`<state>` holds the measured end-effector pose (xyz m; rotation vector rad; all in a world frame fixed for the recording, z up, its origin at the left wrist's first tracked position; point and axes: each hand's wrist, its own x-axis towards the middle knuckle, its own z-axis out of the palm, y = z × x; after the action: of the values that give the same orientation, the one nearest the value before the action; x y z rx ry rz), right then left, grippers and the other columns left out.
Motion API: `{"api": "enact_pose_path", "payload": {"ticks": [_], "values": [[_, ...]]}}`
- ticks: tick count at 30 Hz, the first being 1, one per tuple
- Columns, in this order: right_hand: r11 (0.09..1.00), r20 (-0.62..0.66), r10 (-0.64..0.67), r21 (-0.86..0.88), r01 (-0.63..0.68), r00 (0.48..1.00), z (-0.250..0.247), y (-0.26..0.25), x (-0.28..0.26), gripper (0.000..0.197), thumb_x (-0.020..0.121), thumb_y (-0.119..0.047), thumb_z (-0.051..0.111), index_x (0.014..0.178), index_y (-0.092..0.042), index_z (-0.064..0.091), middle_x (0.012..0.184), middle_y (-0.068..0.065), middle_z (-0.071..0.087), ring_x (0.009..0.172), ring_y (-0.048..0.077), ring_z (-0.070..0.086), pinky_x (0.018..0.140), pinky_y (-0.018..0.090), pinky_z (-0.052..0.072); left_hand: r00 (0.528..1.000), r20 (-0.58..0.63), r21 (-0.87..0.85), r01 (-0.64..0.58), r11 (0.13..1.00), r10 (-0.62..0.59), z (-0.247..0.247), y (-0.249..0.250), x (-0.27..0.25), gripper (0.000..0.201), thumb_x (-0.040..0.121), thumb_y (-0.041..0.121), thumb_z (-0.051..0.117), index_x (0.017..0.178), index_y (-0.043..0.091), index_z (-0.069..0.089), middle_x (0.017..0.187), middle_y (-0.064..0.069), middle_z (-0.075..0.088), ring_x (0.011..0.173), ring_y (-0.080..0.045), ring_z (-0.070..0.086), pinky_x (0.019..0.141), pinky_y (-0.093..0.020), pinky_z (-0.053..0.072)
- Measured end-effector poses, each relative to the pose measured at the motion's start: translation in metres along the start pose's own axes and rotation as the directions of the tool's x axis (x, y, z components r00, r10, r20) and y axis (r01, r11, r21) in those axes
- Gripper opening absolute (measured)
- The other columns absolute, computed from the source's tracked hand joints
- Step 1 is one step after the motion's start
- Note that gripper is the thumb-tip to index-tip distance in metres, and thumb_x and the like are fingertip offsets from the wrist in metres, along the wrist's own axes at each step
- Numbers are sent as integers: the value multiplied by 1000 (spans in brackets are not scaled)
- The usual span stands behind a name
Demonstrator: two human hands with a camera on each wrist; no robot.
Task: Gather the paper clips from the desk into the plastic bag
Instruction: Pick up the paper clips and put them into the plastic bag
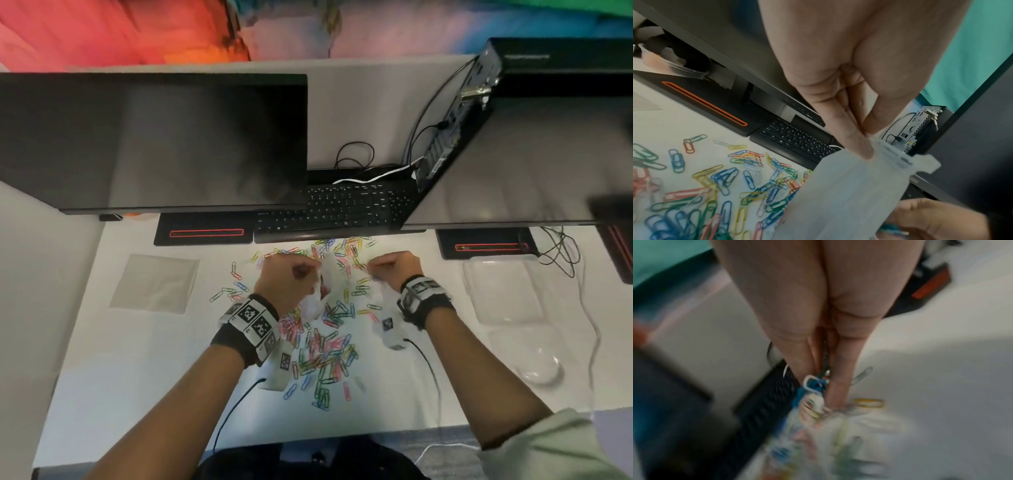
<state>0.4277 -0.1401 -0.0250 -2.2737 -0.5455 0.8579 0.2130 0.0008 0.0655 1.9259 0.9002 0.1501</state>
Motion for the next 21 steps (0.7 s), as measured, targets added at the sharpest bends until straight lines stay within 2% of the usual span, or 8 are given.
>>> {"api": "enact_pose_path", "payload": {"ticks": [1,3,4,6,10,16,19,21], "values": [[955,91,84,276,-107,992,-9,-5,-8,19,80,-10,76,99,-6,76,102,9,74,90,19,71,84,25,57,1000,3,-3,1,1000,-1,2,0,0,17,90,9,66,103,14,76,81,2,76,66,-10,73,74,-31,63],[711,254,78,663,-232,964,-23,-21,-29,27,84,1,67,110,7,67,111,21,69,99,27,69,82,29,59,1000,16,15,-3,1000,3,6,4,-1,17,90,9,65,103,14,75,81,3,75,66,-9,72,74,-30,63],[621,294,39,741,-254,955,-29,-29,-37,28,85,3,64,113,8,64,114,22,67,101,29,68,82,30,59,1000,17,27,-11,1000,11,9,6,-2,17,91,10,65,103,13,75,81,3,75,66,-8,72,74,-29,62],[555,357,-57,788,-267,932,-39,-42,-52,31,83,-1,65,113,5,64,114,20,68,104,29,68,85,30,58,1000,8,36,-16,999,15,16,10,-3,17,91,9,65,103,13,75,81,2,76,67,-8,72,75,-29,62],[684,452,-96,678,-271,887,-34,-51,-73,28,87,-7,64,112,3,66,107,17,71,99,27,70,81,24,57,1000,9,52,9,999,-9,34,21,-5,16,91,9,64,102,12,75,81,3,74,70,-9,72,76,-27,61],[786,368,-30,583,-205,929,0,-49,-74,19,91,0,58,105,6,69,108,22,69,98,31,68,88,32,57,997,-57,-37,44,998,-46,53,28,-12,18,91,1,62,99,11,75,76,-1,74,69,-23,73,70,-33,63],[946,342,-125,325,8,931,6,-49,-74,26,84,3,58,105,-4,72,105,14,71,101,29,66,92,35,54,995,-71,-49,71,996,-75,58,31,-17,17,91,2,61,99,10,74,77,-5,74,71,-25,73,71,-36,63],[973,244,-229,90,213,942,9,-51,-78,23,86,1,58,103,-3,73,100,14,72,94,24,66,83,14,49,994,-79,-56,76,996,-80,58,31,-18,19,91,1,61,96,14,75,77,-7,75,71,-26,73,71,-39,63]]}}
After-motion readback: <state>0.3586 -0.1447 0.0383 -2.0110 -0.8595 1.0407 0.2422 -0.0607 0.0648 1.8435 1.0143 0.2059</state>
